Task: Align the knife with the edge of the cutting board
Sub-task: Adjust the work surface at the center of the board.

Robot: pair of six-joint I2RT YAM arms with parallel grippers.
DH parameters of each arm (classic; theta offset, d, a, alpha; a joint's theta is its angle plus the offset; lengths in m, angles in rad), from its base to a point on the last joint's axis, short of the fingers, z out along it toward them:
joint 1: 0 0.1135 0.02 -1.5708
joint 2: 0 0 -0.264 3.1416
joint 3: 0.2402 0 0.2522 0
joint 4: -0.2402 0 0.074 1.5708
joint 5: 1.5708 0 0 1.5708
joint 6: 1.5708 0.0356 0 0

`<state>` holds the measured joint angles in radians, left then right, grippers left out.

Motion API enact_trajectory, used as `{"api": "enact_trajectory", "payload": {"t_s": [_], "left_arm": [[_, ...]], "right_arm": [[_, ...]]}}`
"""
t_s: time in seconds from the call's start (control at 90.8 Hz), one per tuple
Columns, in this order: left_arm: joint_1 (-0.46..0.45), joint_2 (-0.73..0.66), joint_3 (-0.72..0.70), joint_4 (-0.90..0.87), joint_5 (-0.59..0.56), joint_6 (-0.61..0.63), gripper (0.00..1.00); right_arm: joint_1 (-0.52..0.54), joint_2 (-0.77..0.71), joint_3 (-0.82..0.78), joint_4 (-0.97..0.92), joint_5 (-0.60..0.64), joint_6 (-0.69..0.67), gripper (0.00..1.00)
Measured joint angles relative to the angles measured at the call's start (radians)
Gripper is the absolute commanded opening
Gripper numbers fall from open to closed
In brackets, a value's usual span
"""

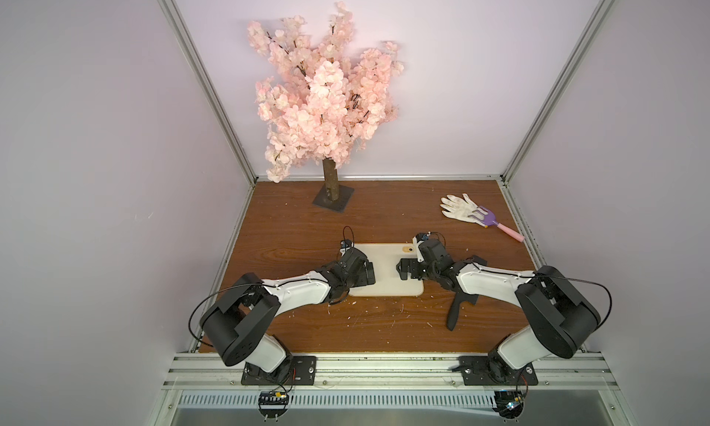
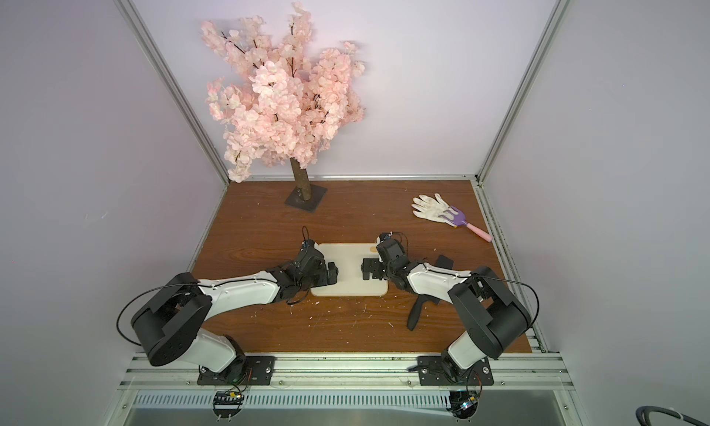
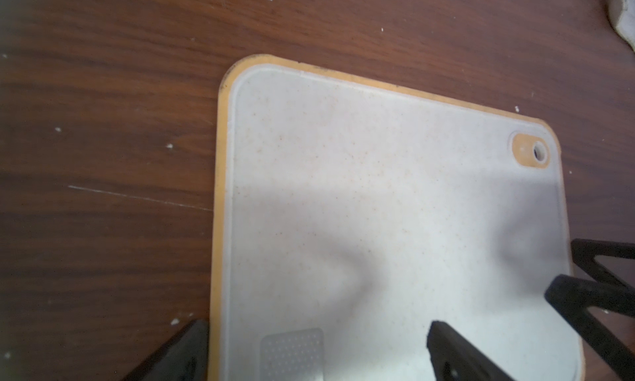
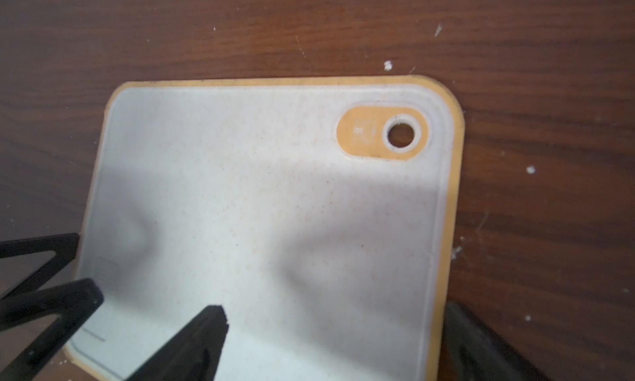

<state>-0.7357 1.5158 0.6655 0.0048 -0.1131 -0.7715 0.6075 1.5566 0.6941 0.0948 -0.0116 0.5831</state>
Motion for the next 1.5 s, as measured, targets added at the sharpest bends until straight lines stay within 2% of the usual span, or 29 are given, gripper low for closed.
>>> {"api": "enact_trajectory", "payload": {"t_s": [0.704,1.497], "left_arm": [[0.002,0.042,0.091,-0.138,0.034,0.010,1.00],[0.034,0.059,0.121,-0.149,0.077,0.025,1.00]], "right_arm": [[0.003,-0.002,0.026,-0.071,0.004,-0.003,0.99],[-0.008,-0.002,0.074,-0.116,0.012,-0.016,0.99]]}}
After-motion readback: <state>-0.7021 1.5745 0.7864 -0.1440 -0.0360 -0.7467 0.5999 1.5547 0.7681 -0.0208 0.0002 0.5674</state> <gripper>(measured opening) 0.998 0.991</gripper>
